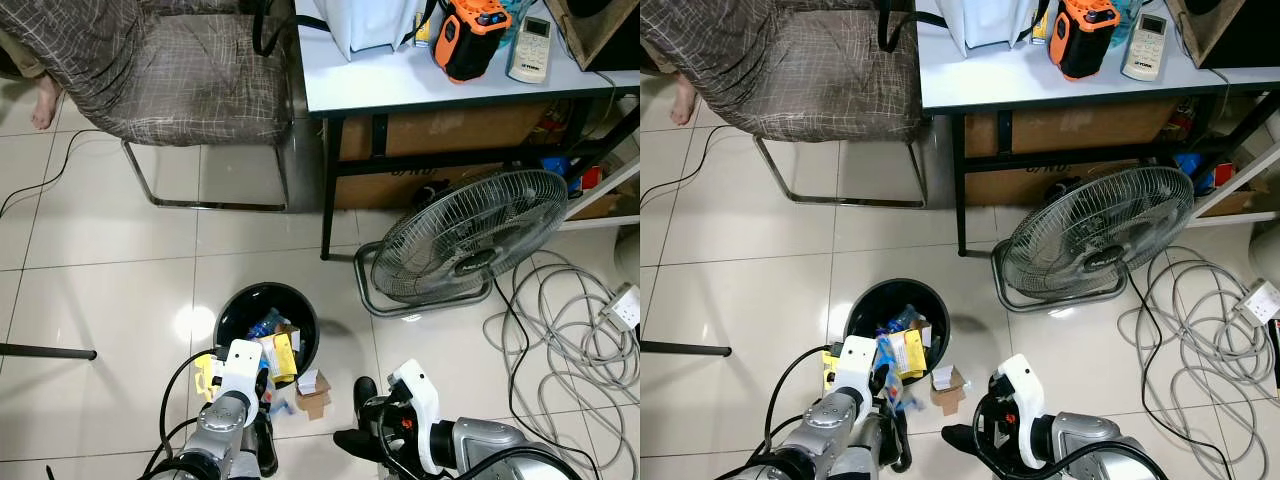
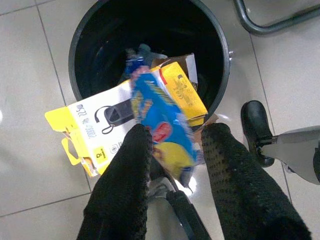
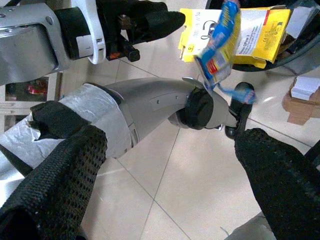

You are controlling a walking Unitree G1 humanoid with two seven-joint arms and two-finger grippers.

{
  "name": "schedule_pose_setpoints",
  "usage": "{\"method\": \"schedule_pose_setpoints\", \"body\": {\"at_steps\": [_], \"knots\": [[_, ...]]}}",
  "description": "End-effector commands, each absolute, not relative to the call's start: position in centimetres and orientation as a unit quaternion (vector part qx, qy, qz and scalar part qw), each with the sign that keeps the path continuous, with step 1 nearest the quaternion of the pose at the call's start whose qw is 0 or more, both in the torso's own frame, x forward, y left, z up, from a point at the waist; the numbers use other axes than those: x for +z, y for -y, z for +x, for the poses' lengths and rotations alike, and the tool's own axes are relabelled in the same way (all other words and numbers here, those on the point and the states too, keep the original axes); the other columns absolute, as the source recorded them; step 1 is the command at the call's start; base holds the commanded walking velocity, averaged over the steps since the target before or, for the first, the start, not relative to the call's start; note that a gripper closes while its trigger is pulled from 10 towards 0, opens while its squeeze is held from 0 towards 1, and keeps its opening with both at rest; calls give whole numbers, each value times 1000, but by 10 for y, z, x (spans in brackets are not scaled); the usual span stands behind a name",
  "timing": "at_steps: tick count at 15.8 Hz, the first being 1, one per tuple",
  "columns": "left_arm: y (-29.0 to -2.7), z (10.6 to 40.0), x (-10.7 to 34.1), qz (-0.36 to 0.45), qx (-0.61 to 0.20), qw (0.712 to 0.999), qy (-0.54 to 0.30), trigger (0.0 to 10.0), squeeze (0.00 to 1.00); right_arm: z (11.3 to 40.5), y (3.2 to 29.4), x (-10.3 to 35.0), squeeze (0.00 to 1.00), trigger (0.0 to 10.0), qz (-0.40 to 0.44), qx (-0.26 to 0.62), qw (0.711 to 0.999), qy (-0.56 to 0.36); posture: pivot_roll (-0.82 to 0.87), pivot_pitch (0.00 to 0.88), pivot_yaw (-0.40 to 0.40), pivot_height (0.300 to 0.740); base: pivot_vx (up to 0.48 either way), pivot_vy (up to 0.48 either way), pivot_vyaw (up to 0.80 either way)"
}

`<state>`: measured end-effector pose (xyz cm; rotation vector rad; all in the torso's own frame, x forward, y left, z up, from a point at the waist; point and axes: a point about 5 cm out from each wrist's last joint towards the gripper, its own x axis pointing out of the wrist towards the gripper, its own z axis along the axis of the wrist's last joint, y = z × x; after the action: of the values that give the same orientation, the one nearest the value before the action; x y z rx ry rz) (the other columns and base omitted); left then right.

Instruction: Picking trash to rubbish bin

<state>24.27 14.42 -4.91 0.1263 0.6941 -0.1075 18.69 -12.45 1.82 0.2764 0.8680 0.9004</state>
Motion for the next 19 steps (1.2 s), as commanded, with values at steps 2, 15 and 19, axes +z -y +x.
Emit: {"method": "schedule_pose_setpoints", "body": {"at_steps": [2, 15, 19], "knots": [[-146, 232, -57, 59, -43, 930, -361, 10000, 1000, 182, 125, 17, 0, 10000, 132, 419, 799, -410, -276, 363, 17, 740, 0, 0, 0], [-152, 230, -58, 53, -37, 929, -363, 10000, 1000, 191, 125, 15, 0, 10000, 126, 418, 803, -407, -258, 342, 17, 740, 0, 0, 0], [-157, 235, -53, 40, -31, 939, -341, 10000, 1000, 198, 123, 15, 0, 10000, 122, 420, 805, -402, -243, 317, 18, 740, 0, 0, 0]]}}
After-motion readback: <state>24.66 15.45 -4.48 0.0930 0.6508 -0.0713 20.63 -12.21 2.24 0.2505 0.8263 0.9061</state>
